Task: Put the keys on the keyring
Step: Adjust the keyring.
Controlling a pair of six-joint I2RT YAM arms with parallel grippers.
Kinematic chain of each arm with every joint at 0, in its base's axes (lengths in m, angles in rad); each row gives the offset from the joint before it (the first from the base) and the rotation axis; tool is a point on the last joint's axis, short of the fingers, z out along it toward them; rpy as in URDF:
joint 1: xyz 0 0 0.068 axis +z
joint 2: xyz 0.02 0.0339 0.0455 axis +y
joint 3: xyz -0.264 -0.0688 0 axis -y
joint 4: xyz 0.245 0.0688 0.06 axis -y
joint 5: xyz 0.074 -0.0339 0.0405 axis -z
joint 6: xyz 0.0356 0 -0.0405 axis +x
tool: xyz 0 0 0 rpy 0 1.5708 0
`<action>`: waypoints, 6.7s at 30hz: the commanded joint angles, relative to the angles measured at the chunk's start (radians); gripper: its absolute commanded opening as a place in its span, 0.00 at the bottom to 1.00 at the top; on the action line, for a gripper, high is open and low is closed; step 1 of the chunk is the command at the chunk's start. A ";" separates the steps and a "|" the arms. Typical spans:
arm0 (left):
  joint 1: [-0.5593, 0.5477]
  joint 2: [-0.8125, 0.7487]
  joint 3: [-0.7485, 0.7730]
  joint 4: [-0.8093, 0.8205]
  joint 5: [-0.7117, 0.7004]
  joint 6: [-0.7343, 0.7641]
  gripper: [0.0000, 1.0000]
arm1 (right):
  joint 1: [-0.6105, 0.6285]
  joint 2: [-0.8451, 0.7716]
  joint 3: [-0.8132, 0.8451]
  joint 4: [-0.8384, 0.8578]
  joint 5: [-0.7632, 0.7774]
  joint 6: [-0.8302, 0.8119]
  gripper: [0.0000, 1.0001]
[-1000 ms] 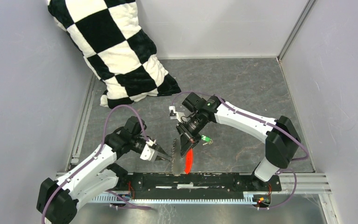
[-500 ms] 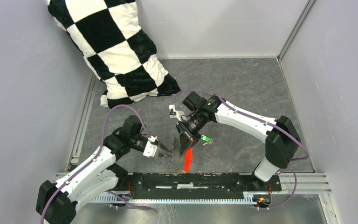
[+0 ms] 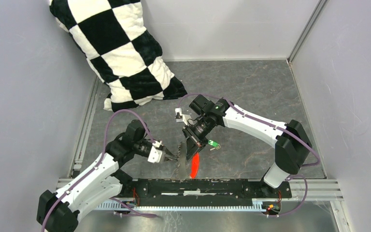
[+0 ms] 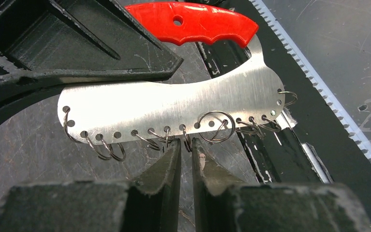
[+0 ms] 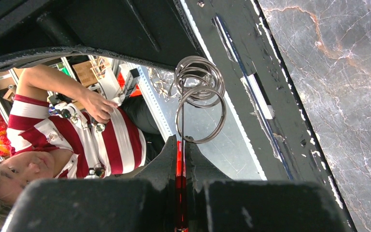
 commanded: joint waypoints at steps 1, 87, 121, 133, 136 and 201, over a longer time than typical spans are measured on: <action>-0.003 -0.016 0.005 0.031 0.003 -0.046 0.20 | 0.002 -0.027 -0.001 0.025 -0.036 -0.009 0.01; -0.003 0.036 0.403 0.621 -0.051 -1.126 0.02 | -0.007 -0.682 -0.436 1.306 0.186 -0.181 0.34; -0.004 0.042 0.449 0.108 -0.228 -0.671 0.45 | 0.023 -0.578 -0.171 0.620 0.307 -0.537 0.01; -0.004 0.056 0.464 0.032 -0.061 -0.585 0.38 | 0.085 -0.500 -0.090 0.541 0.338 -0.593 0.01; -0.004 0.056 0.472 0.013 -0.043 -0.568 0.35 | 0.091 -0.485 -0.077 0.529 0.338 -0.599 0.01; -0.050 0.090 0.607 0.294 0.445 -0.442 0.02 | 0.083 -0.836 -0.539 1.400 0.176 -0.185 0.43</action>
